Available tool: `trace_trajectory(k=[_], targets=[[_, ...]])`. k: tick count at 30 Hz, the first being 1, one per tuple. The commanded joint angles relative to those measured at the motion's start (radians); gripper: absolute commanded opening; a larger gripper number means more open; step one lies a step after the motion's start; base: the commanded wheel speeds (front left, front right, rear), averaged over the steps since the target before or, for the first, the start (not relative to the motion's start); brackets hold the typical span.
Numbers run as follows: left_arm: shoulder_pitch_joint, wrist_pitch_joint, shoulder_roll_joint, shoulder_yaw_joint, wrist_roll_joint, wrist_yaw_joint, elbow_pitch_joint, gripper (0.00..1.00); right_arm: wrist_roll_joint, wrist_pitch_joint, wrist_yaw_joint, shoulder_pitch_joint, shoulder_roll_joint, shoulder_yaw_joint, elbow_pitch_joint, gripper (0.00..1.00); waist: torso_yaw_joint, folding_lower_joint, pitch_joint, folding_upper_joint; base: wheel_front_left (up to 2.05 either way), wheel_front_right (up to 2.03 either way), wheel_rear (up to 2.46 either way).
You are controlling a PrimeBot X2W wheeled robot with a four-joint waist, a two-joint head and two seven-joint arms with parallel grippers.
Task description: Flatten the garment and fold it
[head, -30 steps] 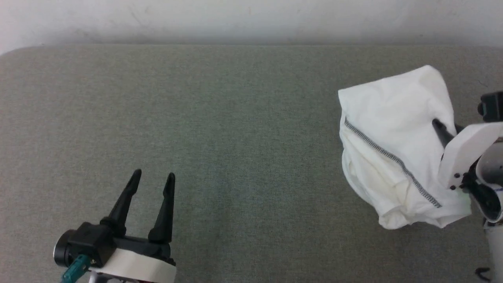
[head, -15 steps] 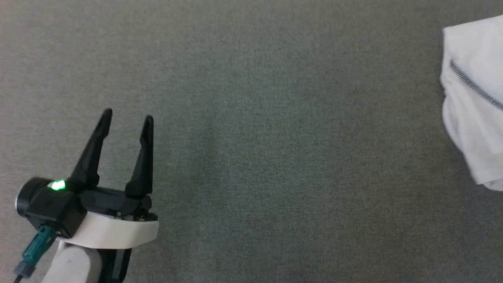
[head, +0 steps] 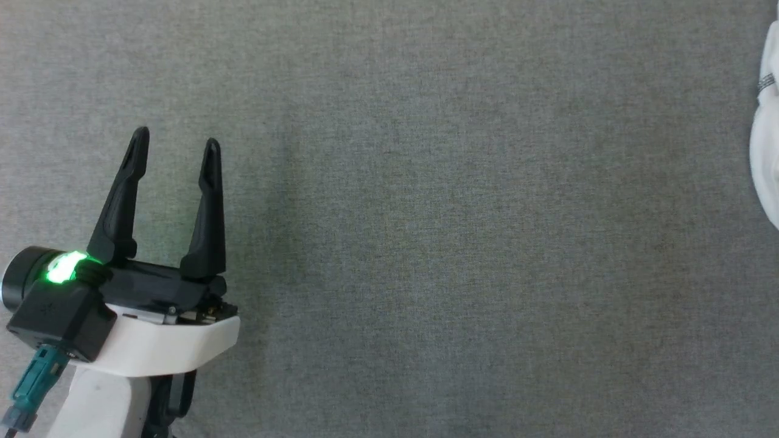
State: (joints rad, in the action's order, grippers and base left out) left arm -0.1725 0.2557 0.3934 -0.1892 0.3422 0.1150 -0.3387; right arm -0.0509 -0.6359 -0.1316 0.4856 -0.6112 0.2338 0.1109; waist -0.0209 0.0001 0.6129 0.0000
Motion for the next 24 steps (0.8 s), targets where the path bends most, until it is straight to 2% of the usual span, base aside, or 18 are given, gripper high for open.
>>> trace_trajectory(k=[1, 3, 5, 6, 7, 15, 24], targets=[[-0.013, 0.005, -0.009, 0.006, -0.008, -0.006, -0.001, 1.0, 0.009, 0.01, 0.001, 0.002, -0.003, 0.008, 0.005, 0.0, -0.002, -0.0001, 0.007, 0.0, 0.0, 0.0, 0.0], [-0.015, 0.005, -0.013, 0.006, -0.016, -0.008, 0.0, 1.0, 0.013, 0.018, 0.001, 0.005, 0.001, 0.008, 0.012, 0.0, -0.003, -0.0001, 0.009, 0.0, 0.0, 0.0, 0.0], [-0.018, 0.005, -0.027, 0.012, -0.018, -0.008, -0.005, 1.0, 0.019, 0.031, 0.001, 0.01, 0.008, 0.008, 0.018, 0.34, -0.003, -0.0001, 0.006, 0.0, 0.0, 0.0, 0.0], [-0.019, 0.006, -0.034, 0.016, -0.018, -0.009, -0.005, 1.0, 0.023, 0.038, 0.001, 0.013, 0.014, 0.006, 0.021, 0.89, -0.004, -0.0001, 0.002, 0.0, 0.0, 0.0, 0.0], [-0.018, 0.006, -0.039, 0.019, -0.021, -0.009, -0.004, 1.0, 0.027, 0.044, 0.001, 0.015, 0.02, 0.003, 0.025, 1.0, -0.005, -0.0001, -0.005, 0.0, 0.0, 0.0, 0.0], [0.012, 0.006, -0.088, 0.055, -0.036, -0.017, 0.006, 1.0, 0.038, 0.101, 0.001, 0.009, 0.066, 0.007, 0.048, 1.0, -0.006, -0.0001, -0.114, 0.0, 0.0, 0.0, 0.0], [0.125, 0.006, -0.142, 0.089, -0.039, -0.044, 0.037, 1.0, -0.026, 0.252, 0.001, -0.068, 0.182, 0.031, 0.008, 1.0, 0.0, -0.0001, -0.311, 0.0, 0.0, 0.0, 0.0]])
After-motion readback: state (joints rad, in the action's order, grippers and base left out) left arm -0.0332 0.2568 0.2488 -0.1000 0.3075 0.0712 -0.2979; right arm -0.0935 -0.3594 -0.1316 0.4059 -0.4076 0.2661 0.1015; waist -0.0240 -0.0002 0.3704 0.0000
